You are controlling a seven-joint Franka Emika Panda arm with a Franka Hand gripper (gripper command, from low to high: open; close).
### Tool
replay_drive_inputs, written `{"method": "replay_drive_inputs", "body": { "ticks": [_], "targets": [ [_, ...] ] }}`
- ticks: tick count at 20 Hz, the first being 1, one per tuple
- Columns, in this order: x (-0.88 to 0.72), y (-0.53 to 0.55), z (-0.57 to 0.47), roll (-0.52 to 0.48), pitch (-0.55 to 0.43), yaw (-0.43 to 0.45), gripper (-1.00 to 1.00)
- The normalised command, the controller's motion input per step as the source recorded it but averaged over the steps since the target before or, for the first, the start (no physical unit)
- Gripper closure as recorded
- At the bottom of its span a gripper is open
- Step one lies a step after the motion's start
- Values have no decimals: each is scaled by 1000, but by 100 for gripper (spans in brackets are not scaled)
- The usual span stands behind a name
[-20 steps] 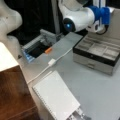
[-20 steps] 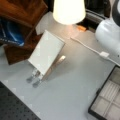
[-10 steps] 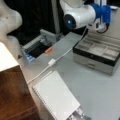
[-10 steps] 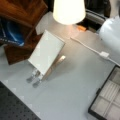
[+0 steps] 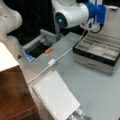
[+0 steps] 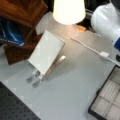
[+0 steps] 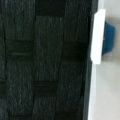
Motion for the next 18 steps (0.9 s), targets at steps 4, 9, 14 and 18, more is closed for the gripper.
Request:
{"method": "replay_drive_inputs", "body": {
  "ticks": [4,9,14,18],
  "targets": [
    [-24,-488,220,-255,165,158,-100],
    [79,-553,128,-360,146,223,-100],
    [76,-581,117,-457,148,275,-100],
    [103,-420,164,-550,159,303,-100]
  ]
}}
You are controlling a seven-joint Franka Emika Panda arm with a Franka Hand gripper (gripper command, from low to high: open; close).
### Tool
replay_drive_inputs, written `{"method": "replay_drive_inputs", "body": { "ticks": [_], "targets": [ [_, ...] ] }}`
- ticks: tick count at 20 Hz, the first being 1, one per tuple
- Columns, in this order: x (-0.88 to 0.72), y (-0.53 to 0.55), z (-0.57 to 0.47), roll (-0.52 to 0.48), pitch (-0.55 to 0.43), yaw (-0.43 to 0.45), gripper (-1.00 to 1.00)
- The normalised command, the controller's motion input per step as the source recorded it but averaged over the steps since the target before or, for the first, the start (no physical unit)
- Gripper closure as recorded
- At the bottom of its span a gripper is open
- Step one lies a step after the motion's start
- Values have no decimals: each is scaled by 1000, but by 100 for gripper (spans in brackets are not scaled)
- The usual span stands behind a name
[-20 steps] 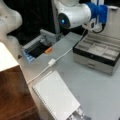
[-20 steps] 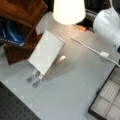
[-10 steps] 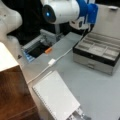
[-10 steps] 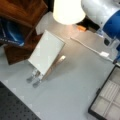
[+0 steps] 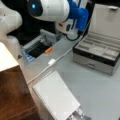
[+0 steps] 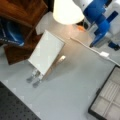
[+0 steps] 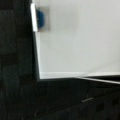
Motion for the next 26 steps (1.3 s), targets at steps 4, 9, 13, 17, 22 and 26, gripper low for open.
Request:
{"method": "replay_drive_inputs", "body": {
  "ticks": [4,9,13,17,22,26],
  "targets": [
    [171,-313,153,-562,147,305,-100],
    [179,-390,76,-697,195,243,-100],
    [165,-451,65,-604,190,111,-100],
    [173,-451,27,-495,175,45,-100],
    [235,-342,24,-373,151,89,-100],
    [276,-264,24,-282,153,83,-100]
  ]
}}
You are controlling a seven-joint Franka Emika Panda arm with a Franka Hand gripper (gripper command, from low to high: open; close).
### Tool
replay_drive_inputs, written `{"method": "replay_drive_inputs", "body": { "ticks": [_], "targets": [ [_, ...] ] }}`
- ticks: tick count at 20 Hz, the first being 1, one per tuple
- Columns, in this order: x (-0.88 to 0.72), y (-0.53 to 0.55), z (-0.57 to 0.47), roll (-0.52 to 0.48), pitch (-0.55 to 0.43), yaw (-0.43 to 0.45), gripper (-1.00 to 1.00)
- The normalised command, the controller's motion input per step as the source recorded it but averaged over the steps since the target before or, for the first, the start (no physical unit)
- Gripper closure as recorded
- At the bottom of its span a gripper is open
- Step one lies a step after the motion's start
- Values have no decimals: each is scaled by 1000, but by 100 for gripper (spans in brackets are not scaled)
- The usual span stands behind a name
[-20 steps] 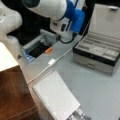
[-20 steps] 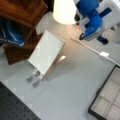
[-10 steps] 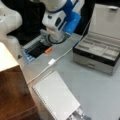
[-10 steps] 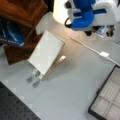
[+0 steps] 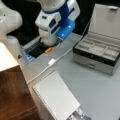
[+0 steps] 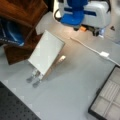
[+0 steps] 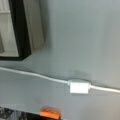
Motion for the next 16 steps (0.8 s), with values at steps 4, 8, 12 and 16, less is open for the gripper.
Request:
{"method": "replay_drive_inputs", "body": {
  "ticks": [4,8,12,16],
  "targets": [
    [278,-242,-16,-288,134,62,-100],
    [222,-161,17,-253,138,51,-100],
    [159,-140,32,-173,134,46,-100],
    [150,-156,-37,-127,88,26,-100]
  ]
}}
